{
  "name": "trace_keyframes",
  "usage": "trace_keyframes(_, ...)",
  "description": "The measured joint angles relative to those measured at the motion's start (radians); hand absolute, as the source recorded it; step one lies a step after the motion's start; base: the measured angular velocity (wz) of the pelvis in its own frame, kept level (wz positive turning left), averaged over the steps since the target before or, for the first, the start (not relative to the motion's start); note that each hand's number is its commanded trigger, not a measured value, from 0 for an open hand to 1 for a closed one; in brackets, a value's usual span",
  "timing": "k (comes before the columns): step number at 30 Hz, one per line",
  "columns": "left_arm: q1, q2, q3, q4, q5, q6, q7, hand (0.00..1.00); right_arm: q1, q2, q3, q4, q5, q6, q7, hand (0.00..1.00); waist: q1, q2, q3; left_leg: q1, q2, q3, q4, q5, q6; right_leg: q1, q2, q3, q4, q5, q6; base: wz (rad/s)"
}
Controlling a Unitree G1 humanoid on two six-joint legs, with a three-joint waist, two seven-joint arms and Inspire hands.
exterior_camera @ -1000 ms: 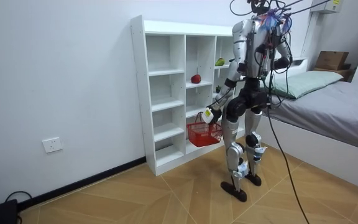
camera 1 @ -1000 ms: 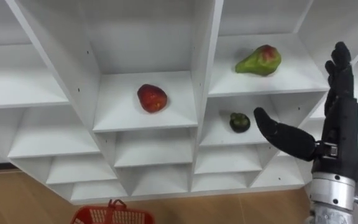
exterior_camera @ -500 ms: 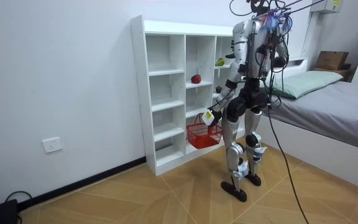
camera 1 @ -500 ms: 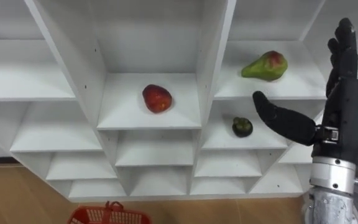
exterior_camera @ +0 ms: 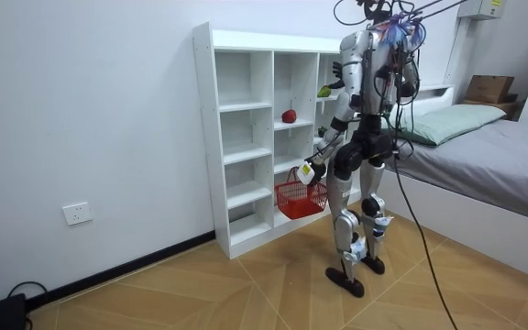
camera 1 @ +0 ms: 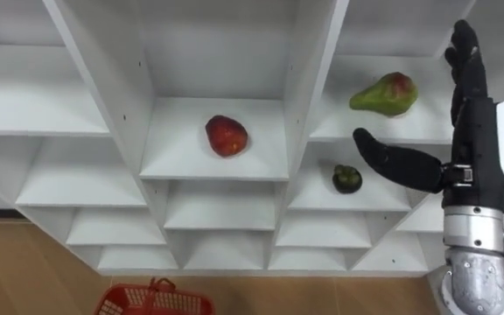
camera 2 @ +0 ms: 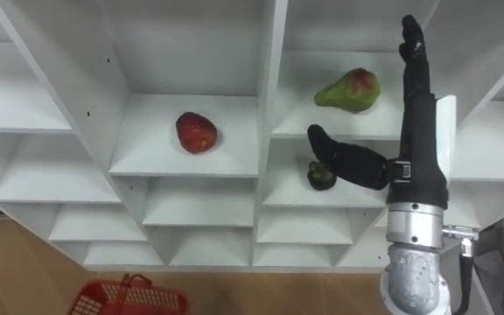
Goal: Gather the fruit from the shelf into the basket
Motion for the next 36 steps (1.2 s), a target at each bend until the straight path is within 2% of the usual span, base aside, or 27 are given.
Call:
trace_keyframes(2, 0.000, 0.000, 0.000, -0.001, 0.001, 0.000, -0.001, 1.00, -0.001, 0.000, -0.017, 0.000, 0.008, 0.000, 0.015, 0.00, 0.009, -0.004, 0.0010, 0.000, 0.000, -0.005, 0.000, 0.000, 0.000, 0.007, -0.002, -0.014, 0.000, 0.000, 0.000, 0.05)
trace_keyframes(9, 0.011, 0.010, 0.013, -0.016, 0.001, 0.002, -0.012, 1.00, -0.036, 0.000, -0.032, 0.004, 0.062, 0.009, 0.045, 0.00, 0.010, -0.016, -0.0024, 0.003, -0.001, -0.008, 0.005, 0.000, 0.000, 0.014, -0.003, -0.014, 0.000, 0.000, 0.000, 0.00)
trace_keyframes(11, 0.019, 0.010, 0.028, -0.020, 0.008, 0.008, -0.013, 1.00, -0.038, -0.001, -0.040, 0.031, 0.087, 0.010, 0.059, 0.00, 0.011, -0.013, 0.0018, 0.014, -0.001, -0.011, 0.005, 0.000, 0.000, 0.027, -0.003, -0.016, -0.002, 0.000, 0.000, 0.02)
trace_keyframes(15, 0.019, 0.010, 0.038, -0.022, 0.026, 0.021, -0.011, 1.00, -0.048, -0.001, -0.061, 0.087, 0.122, 0.020, 0.073, 0.00, 0.011, -0.012, 0.0026, 0.008, -0.002, -0.021, 0.007, 0.000, 0.001, 0.027, -0.005, -0.022, 0.000, 0.000, 0.000, 0.05)
trace_keyframes(19, 0.019, 0.008, 0.038, -0.025, 0.044, 0.030, -0.011, 1.00, -0.059, -0.001, -0.075, 0.115, 0.136, 0.032, 0.085, 0.00, 0.009, -0.004, -0.0014, 0.004, -0.002, -0.023, 0.008, 0.001, 0.000, 0.027, -0.005, -0.027, 0.000, 0.000, 0.000, 0.03)
trace_keyframes(26, 0.020, 0.008, 0.040, -0.031, 0.077, 0.036, -0.005, 1.00, -0.070, -0.003, -0.097, 0.118, 0.168, 0.037, 0.086, 0.00, 0.008, -0.003, -0.0021, 0.007, -0.003, -0.025, 0.012, 0.004, 0.000, 0.029, -0.006, -0.033, 0.000, 0.000, 0.000, 0.00)
trace_keyframes(31, 0.022, 0.010, 0.063, -0.028, 0.077, 0.036, 0.000, 1.00, -0.098, -0.012, -0.101, 0.184, 0.199, 0.039, 0.091, 0.00, 0.005, -0.019, -0.0006, 0.010, -0.004, -0.039, 0.013, 0.005, 0.000, 0.039, -0.006, -0.043, -0.005, 0.000, 0.000, 0.04)
trace_keyframes(36, 0.027, 0.011, 0.076, -0.026, 0.077, 0.038, -0.001, 1.00, -0.114, -0.012, -0.119, 0.262, 0.217, 0.039, 0.129, 0.00, 0.007, -0.028, -0.0033, 0.013, -0.005, -0.041, 0.014, 0.005, 0.000, 0.050, -0.007, -0.051, -0.013, 0.000, 0.000, 0.05)
